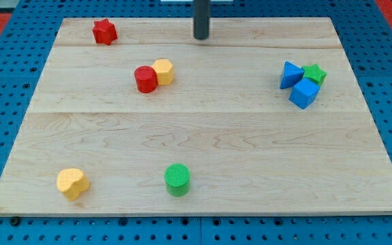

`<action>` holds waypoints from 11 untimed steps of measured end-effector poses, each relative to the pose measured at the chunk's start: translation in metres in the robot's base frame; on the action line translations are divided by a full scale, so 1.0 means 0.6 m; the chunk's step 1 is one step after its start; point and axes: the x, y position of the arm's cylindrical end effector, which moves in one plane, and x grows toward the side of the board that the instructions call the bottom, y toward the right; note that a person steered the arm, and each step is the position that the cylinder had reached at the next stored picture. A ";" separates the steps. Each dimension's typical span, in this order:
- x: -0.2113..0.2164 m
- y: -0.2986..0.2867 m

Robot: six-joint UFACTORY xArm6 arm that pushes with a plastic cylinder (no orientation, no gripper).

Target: Push the red star closer to the red circle and yellow hexagon

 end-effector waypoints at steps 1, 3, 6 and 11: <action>-0.037 -0.058; -0.041 -0.241; -0.021 -0.333; 0.169 -0.137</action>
